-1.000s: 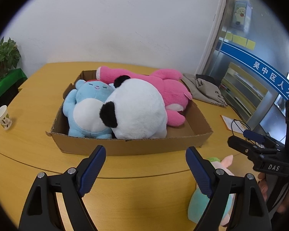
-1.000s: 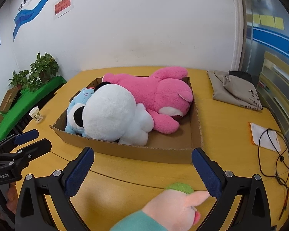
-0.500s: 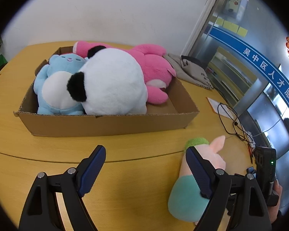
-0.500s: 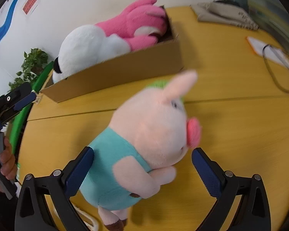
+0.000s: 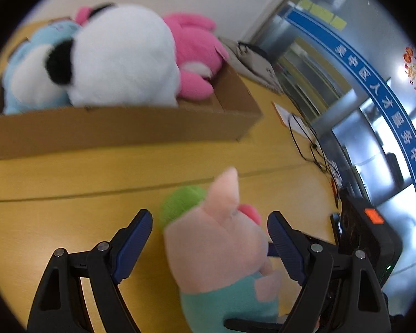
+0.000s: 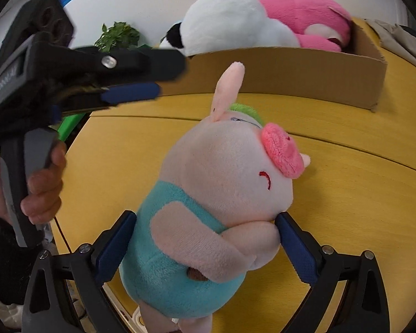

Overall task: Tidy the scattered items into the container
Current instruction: 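Close the right gripper on the pink pig plush and lift it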

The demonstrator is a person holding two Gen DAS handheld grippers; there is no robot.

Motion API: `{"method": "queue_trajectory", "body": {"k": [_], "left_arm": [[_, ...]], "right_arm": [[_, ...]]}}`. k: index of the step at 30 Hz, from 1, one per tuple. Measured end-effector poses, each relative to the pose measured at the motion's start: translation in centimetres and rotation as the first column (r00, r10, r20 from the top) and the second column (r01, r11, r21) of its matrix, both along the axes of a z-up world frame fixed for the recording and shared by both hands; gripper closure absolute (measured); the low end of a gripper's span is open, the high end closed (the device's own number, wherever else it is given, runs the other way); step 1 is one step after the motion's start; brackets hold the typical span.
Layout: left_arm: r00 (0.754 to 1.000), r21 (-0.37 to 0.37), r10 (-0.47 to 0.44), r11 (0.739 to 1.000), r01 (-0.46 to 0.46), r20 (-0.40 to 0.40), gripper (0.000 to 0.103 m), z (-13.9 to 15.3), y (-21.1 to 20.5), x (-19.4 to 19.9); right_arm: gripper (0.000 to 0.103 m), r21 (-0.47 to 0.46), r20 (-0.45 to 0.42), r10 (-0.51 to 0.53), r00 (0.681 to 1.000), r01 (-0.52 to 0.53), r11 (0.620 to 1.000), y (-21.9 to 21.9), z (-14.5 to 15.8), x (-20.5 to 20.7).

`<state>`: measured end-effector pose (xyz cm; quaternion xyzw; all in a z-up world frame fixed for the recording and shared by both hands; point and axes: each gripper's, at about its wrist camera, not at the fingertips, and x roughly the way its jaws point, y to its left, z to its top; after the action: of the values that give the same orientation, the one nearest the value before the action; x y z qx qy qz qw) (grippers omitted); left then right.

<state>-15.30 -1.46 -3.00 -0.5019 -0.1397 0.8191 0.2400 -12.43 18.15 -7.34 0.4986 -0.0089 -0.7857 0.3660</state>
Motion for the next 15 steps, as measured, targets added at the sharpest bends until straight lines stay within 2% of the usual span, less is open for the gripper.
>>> {"method": "queue_trajectory", "body": {"k": [3,9,13,15], "left_arm": [[0.997,-0.013,-0.033,0.999,0.034,0.065,0.017,-1.8,1.5,-0.1],[0.992,0.032,-0.044,0.999,0.04,0.118,0.016,-3.2,1.6,-0.8],[0.989,0.08,-0.037,0.996,0.026,0.145,0.031,-3.5,0.8,-0.9],[0.988,0.086,-0.034,0.996,0.021,0.15,0.035,-3.3,0.5,-0.9]], "right_arm": [[0.002,-0.005,0.015,0.024,1.0,-0.024,1.0,0.2,-0.2,0.1],[0.002,-0.014,0.041,0.037,0.998,-0.036,0.999,0.7,-0.8,0.4],[0.002,-0.015,0.039,0.034,0.999,-0.033,0.999,0.8,-0.8,0.6],[0.004,-0.013,0.033,0.031,0.999,-0.031,0.999,0.7,-0.7,0.7]]}}
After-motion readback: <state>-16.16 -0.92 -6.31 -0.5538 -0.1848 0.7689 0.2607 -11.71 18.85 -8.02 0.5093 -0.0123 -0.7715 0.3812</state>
